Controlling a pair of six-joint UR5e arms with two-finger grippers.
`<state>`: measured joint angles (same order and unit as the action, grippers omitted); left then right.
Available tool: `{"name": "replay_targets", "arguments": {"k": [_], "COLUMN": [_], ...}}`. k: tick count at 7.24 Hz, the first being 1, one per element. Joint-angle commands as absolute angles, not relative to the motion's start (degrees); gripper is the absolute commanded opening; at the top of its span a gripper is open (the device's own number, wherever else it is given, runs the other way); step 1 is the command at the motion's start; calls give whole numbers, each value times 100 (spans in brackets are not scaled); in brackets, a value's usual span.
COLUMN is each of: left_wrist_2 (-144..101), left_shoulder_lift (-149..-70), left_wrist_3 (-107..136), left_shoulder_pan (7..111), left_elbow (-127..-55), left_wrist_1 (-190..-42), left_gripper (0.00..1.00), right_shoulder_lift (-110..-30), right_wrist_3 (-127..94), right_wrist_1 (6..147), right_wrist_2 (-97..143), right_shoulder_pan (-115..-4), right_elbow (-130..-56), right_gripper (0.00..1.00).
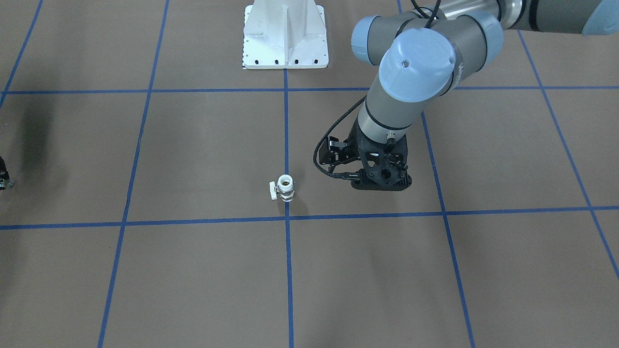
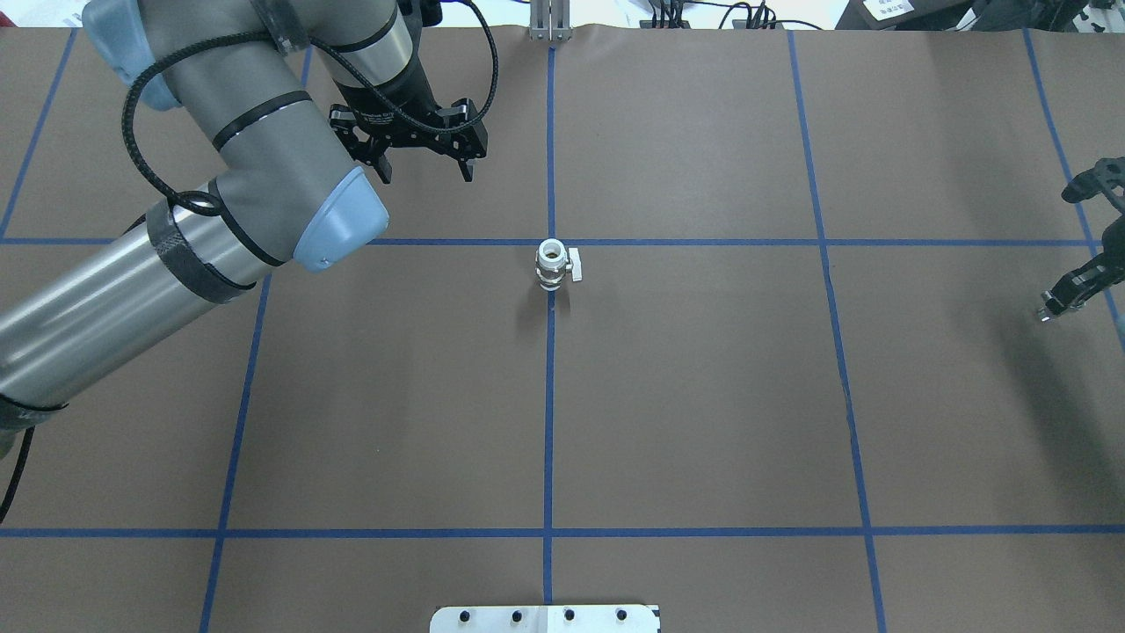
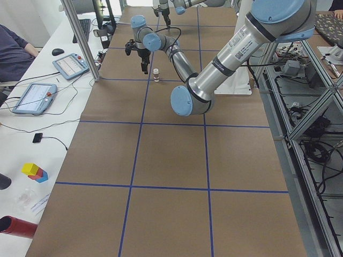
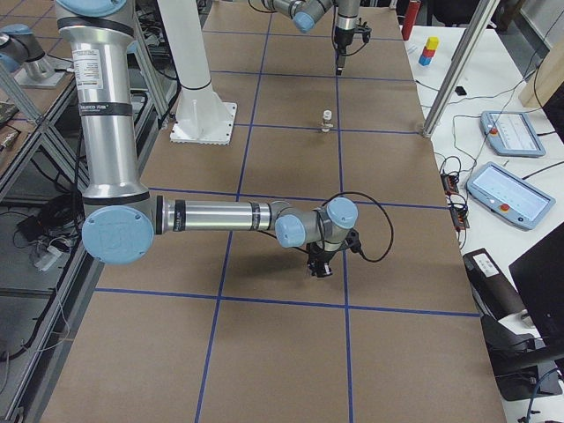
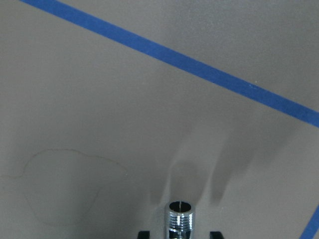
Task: Assemble PPR valve and pipe with both arms
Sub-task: 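Grasp the chrome threaded pipe with the right gripper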
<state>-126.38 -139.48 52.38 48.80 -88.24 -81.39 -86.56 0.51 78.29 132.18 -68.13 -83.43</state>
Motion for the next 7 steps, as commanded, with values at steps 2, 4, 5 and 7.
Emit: {"name": "replay_targets", "arguments": {"k": [2,4,5,7], "left_wrist_2": [-12639,-12639,-12639,-12639], "left_shoulder_lift": [-13940,-13948,-13948,-13948], "left_wrist_3": [5238,5238,5238,5238], "left_shoulder_pan": [4878,4878,4878,4878], "left_elbow": [-8824,-8824,-8824,-8824], "left_wrist_1": [-8139,-8130,-8139,-8139], "left_gripper": [100,100,100,100], "right_shoulder_lift": [-8692,-8692,-8692,-8684], "right_wrist_3": [53,44,27,0], "right_wrist_1": [7831,7831,7831,7831], "right_wrist_2": [13219,13219,13219,13254], "right_shoulder_pan": [-6812,-6812,-6812,-6820], "right_elbow": [-8358,-8350,-8350,-8376], "right_gripper": [45,45,40,0]}}
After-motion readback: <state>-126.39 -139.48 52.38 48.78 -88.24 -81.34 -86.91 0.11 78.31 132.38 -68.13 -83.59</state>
